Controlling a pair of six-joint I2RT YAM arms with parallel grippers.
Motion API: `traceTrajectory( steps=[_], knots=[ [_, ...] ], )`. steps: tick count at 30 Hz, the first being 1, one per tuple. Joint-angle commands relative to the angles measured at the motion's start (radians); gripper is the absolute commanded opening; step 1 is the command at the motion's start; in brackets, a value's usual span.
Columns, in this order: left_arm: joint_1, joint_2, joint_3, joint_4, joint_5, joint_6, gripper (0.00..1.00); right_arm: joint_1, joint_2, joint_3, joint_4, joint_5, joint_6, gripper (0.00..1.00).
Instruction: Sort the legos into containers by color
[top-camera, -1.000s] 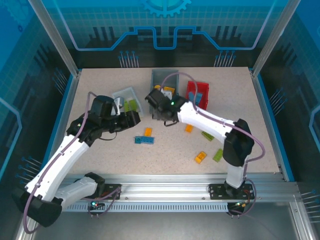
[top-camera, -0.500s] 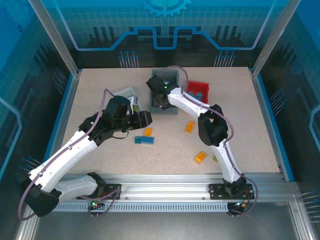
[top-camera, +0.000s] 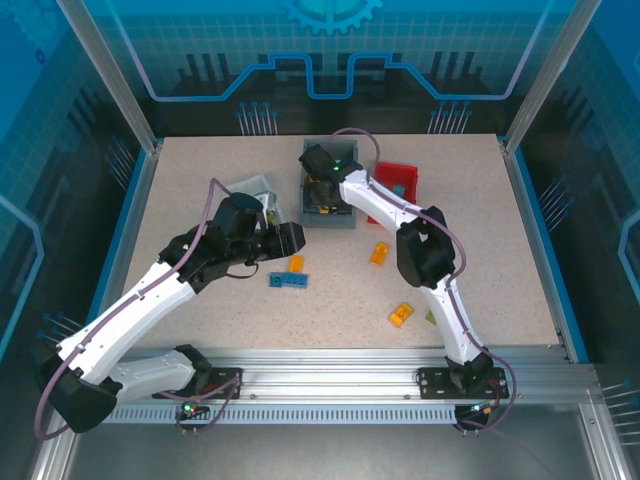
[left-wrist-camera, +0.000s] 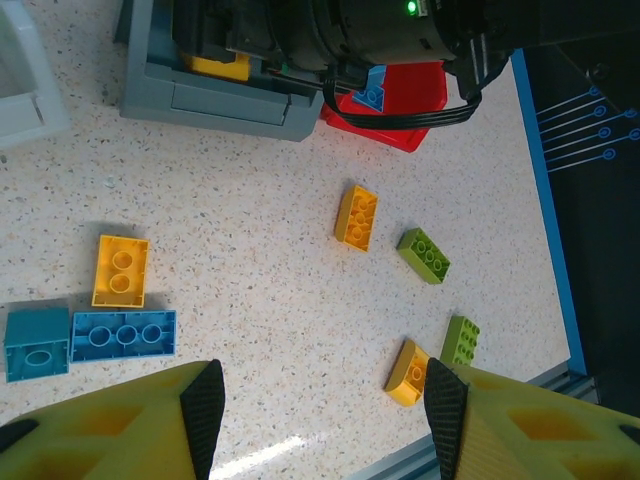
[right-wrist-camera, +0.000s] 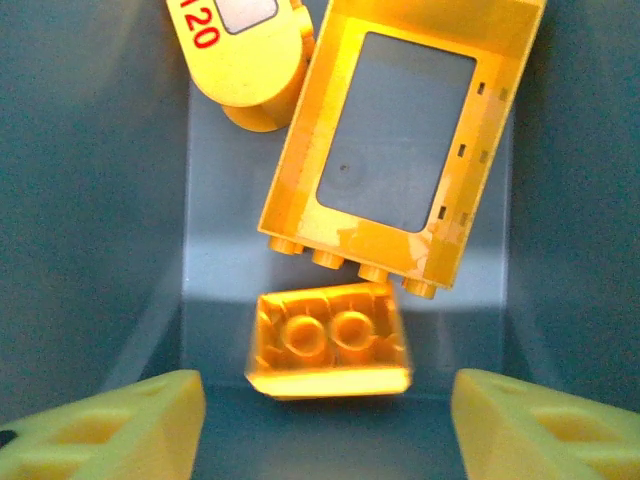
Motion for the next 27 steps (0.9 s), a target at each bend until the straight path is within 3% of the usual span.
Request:
traceTrajectory(
  steps=[1,12,19,27],
  knots=[
    [-0.010,-0.032,-0.016,-0.028,-0.034,-0.023,0.59,-0.004,-0.060,-0.017,-0.001,-0.003,-0.011,0.71],
    [-0.010,-0.007,-0.028,-0.131,-0.084,-0.030,0.59,0.063,-0.342,-0.163,0.065,0.119,-0.058,0.69],
    [-0.025,0.067,-0.011,-0.121,-0.046,-0.007,0.58,0.112,-0.724,-0.554,0.208,0.181,-0.087,0.68],
    [-0.064,0.156,0.023,-0.087,-0.048,0.041,0.59,0.139,-1.064,-0.851,0.118,0.197,-0.084,0.68]
  ],
)
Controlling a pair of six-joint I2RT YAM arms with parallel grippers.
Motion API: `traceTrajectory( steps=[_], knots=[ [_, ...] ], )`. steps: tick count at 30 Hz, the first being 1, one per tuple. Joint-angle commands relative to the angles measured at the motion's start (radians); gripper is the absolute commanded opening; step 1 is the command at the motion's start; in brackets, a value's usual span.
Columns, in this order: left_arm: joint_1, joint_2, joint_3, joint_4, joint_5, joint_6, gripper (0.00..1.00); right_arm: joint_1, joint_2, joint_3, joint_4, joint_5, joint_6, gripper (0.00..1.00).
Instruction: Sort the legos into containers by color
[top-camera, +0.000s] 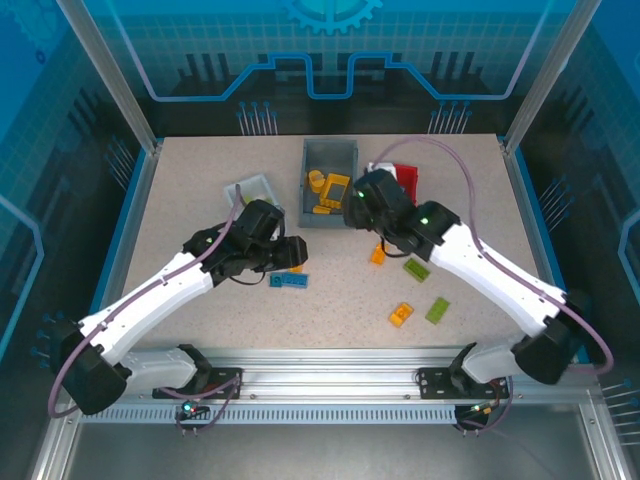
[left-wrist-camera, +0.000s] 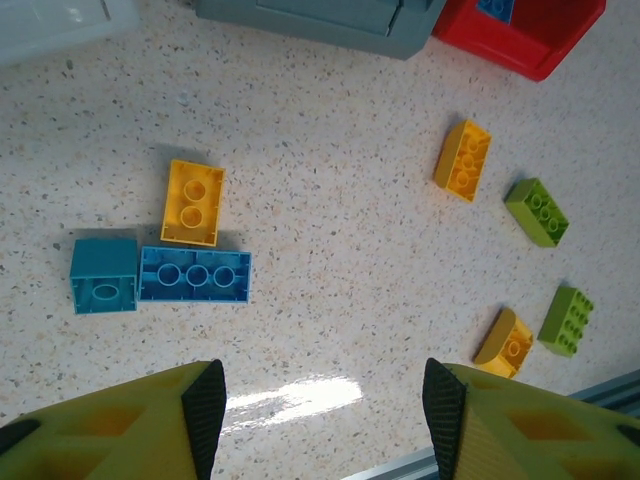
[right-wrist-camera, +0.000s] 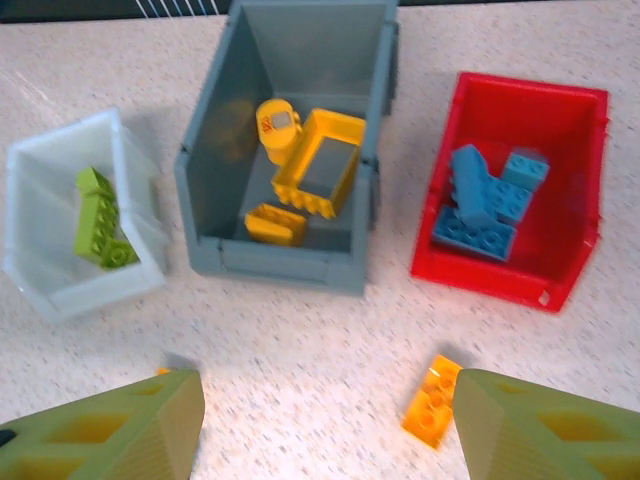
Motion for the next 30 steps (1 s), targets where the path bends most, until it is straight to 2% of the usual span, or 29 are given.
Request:
traceTrajectory(
  steps=[1,6,9,12,18,24,30],
  knots=[
    [-0.030,0.046,0.042,0.017,0.002,0.054,0.59,0.012,-0.092,-0.077,-0.064,0.012,-0.006,0.68],
    [-0.060,0.140,0.063,0.006,-0.052,0.109,0.60,0.016,-0.204,-0.197,-0.142,-0.075,0.042,0.66],
    [-0.057,0.227,0.083,-0.038,-0.146,0.163,0.65,0.044,-0.252,-0.264,-0.140,-0.118,0.069,0.65],
    [-0.034,0.345,0.104,-0.031,-0.163,0.203,0.67,0.088,-0.269,-0.313,-0.095,-0.166,0.086,0.66],
    [0.054,0.515,0.139,0.011,-0.133,0.245,0.70,0.212,-0.255,-0.387,0.044,-0.227,0.094,0.72],
    [0.110,0.616,0.170,0.035,-0.107,0.284,0.71,0.266,-0.219,-0.418,0.102,-0.253,0.132,0.74],
    [0.120,0.666,0.183,0.069,-0.042,0.309,0.58,0.278,-0.193,-0.410,0.103,-0.237,0.149,0.73]
  ],
)
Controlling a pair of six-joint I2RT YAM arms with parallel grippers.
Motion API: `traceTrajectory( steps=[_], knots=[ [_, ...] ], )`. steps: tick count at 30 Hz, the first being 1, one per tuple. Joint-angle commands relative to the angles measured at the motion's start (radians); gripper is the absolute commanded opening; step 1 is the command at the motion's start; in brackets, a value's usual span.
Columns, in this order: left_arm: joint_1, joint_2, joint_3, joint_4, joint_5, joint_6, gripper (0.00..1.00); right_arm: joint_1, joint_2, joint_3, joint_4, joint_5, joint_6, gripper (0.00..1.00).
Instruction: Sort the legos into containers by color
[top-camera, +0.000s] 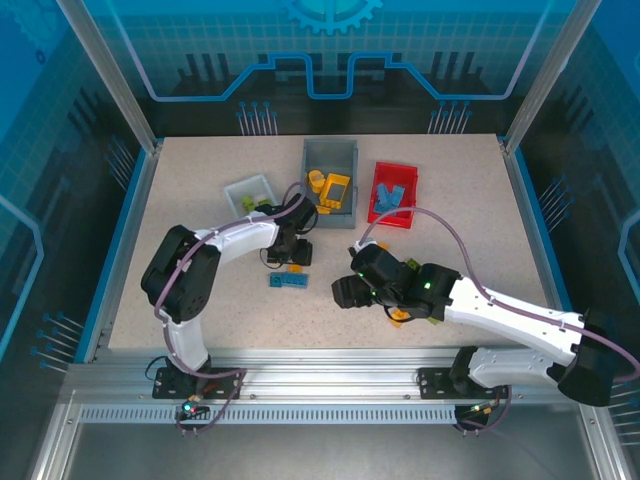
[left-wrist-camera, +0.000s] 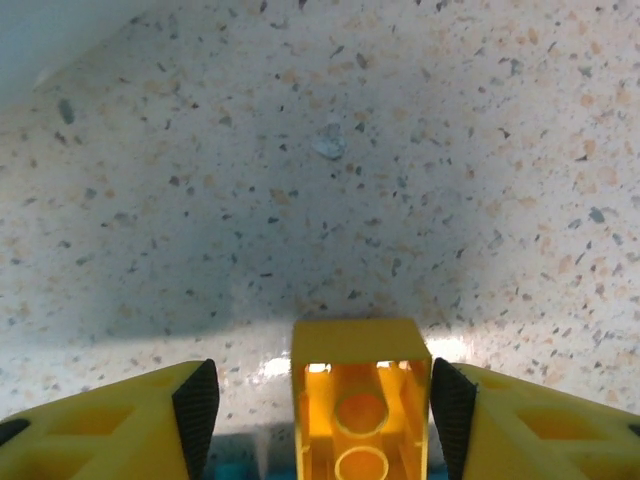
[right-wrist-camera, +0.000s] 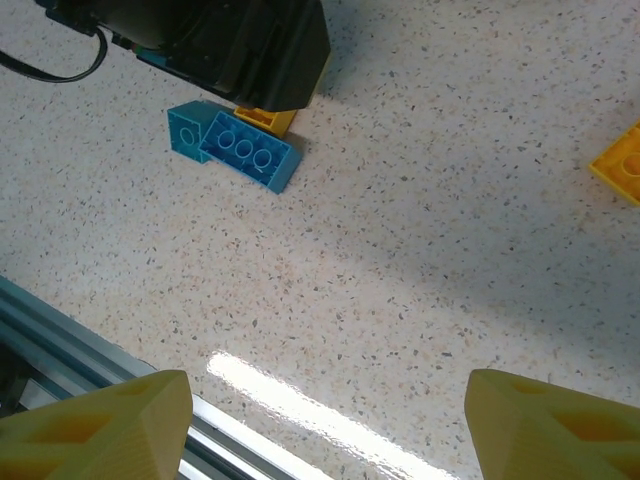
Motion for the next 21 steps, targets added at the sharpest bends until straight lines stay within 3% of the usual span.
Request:
traceTrajectory(
  steps=[1,10,15,21],
  knots=[
    [0.003,0.031,0.030,0.014,0.050,0.033,0.56,0.011,0.004,0.001,0.023,0.001,0.026,0.73],
    [-0.005,0.026,-0.003,0.045,0.037,0.028,0.33,0.012,0.014,0.009,0.019,0.012,0.030,0.73],
    [-0.050,-0.068,0.069,-0.021,0.010,0.021,0.32,0.011,-0.044,-0.014,0.079,0.025,-0.010,0.73],
    [-0.068,-0.048,0.346,-0.149,0.033,0.015,0.32,-0.029,-0.110,-0.032,0.197,0.147,-0.071,0.75]
  ],
)
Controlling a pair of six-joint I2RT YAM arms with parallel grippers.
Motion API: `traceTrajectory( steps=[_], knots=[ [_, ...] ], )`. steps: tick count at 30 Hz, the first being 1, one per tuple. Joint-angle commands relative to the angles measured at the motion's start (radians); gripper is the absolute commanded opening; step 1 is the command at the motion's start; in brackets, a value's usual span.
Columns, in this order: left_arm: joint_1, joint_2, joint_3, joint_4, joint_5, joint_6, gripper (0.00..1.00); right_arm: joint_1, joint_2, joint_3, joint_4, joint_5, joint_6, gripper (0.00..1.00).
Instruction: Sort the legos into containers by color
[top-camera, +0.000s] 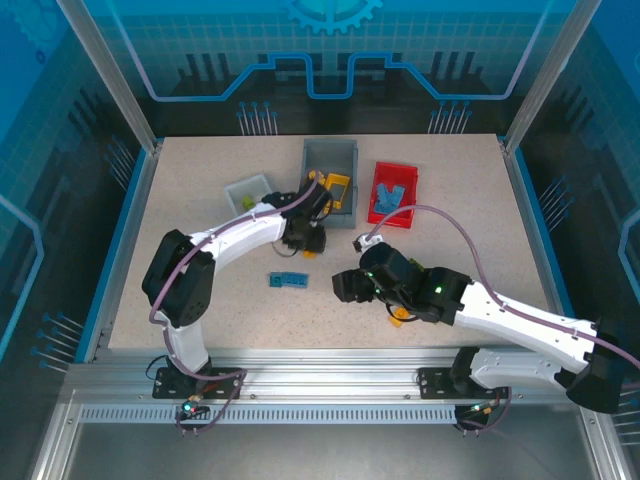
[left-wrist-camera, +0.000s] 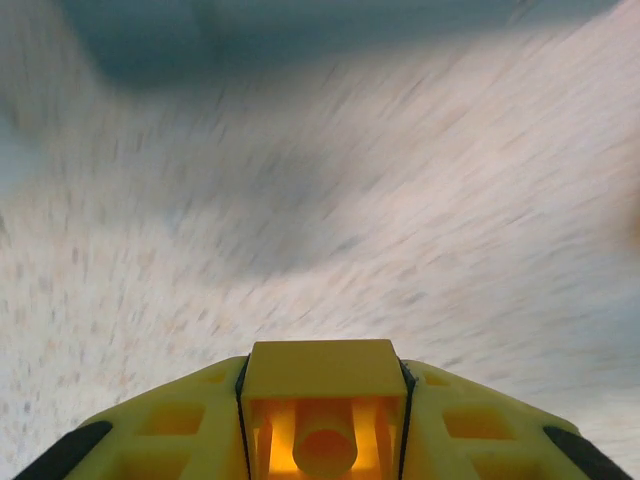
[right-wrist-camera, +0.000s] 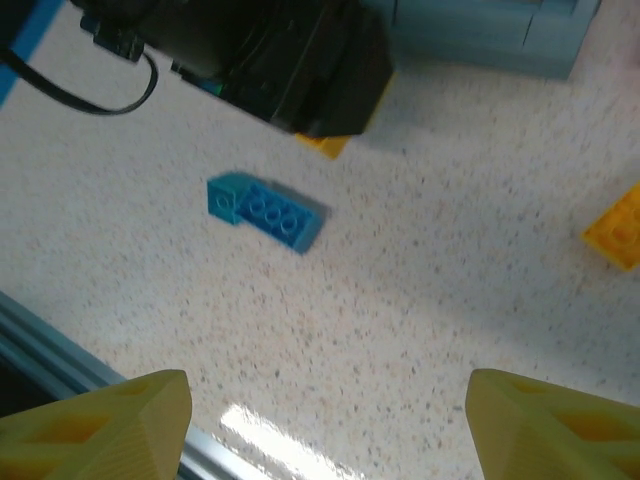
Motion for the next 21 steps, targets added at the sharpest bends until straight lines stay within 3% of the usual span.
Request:
traceTrajectory(
  steps=[1,11,21],
  knots=[
    [0.005,0.002,0.175,-0.086,0.003,0.002,0.32,-0.035,-0.031,-0.007,0.116,0.101,-0.044,0.75],
    [0.057,0.356,0.676,-0.193,-0.119,0.037,0.32,-0.209,-0.007,0.030,0.189,0.023,-0.051,0.75],
    [0.080,0.564,0.840,-0.209,-0.231,0.060,0.39,-0.231,-0.010,-0.018,0.189,-0.020,-0.022,0.75]
  ],
)
